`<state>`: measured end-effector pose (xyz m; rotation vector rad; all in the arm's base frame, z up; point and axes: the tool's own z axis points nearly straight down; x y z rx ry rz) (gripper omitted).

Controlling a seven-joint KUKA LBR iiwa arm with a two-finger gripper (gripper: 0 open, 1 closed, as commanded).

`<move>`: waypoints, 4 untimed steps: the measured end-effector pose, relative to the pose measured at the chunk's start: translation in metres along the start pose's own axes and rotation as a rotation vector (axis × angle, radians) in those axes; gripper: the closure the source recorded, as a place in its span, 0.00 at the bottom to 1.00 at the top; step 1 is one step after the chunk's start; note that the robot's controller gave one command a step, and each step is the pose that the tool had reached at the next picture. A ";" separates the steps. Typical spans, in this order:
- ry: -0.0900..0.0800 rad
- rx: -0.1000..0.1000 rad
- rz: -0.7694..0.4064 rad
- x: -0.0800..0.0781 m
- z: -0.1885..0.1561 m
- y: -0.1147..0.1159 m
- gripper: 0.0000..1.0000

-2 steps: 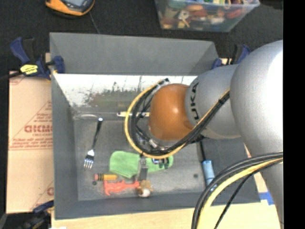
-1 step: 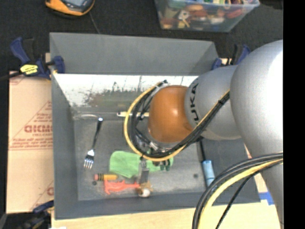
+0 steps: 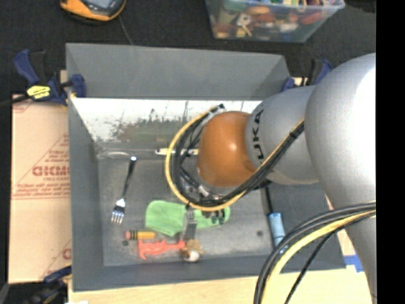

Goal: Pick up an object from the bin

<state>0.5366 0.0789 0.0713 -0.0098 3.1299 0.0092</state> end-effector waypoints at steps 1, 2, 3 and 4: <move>0.005 0.003 -0.028 0.003 -0.001 0.001 1.00; 0.005 0.003 -0.027 0.003 -0.001 0.001 1.00; 0.004 0.002 -0.025 0.003 -0.002 0.001 1.00; 0.001 0.001 -0.024 0.002 -0.004 0.001 1.00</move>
Offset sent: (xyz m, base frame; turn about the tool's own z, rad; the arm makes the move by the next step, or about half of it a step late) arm 0.0000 0.0000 0.0000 0.0000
